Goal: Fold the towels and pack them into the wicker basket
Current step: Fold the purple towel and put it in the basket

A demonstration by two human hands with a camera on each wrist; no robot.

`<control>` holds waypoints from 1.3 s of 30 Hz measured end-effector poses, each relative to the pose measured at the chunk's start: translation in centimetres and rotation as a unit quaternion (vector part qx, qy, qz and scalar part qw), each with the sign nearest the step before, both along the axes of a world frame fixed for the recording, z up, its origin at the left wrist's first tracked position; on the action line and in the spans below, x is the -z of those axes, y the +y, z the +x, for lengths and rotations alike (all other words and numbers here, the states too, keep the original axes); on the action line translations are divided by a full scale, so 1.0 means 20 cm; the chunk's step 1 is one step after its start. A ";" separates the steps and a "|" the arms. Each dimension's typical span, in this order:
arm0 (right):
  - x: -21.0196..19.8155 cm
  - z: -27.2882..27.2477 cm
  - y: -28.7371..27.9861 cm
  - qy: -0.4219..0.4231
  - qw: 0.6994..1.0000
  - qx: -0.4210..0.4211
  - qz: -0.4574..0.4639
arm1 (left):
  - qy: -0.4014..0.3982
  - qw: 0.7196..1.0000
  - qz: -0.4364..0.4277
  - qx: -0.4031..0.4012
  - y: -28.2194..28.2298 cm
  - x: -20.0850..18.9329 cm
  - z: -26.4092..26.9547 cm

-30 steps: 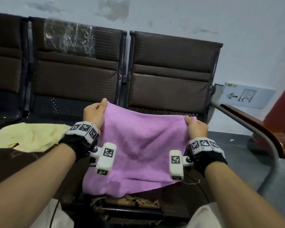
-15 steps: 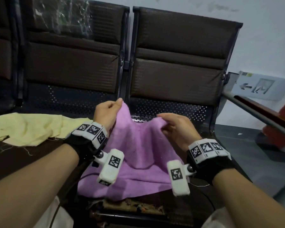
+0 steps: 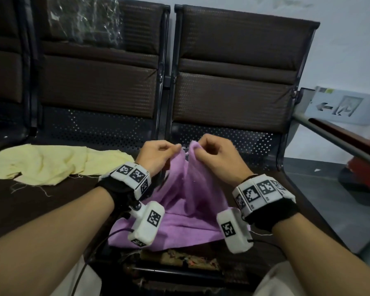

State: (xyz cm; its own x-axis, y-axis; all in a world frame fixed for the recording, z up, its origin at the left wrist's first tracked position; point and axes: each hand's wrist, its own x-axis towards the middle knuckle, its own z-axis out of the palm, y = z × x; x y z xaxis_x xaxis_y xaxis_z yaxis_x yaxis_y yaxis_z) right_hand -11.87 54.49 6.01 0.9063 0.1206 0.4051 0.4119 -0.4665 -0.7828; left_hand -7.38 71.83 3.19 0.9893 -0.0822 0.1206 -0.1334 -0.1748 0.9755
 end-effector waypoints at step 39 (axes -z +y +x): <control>0.00 -0.08 -0.07 0.067 0.944 0.036 -0.321 | 0.004 0.998 0.066 -0.018 0.11 -0.12 -0.18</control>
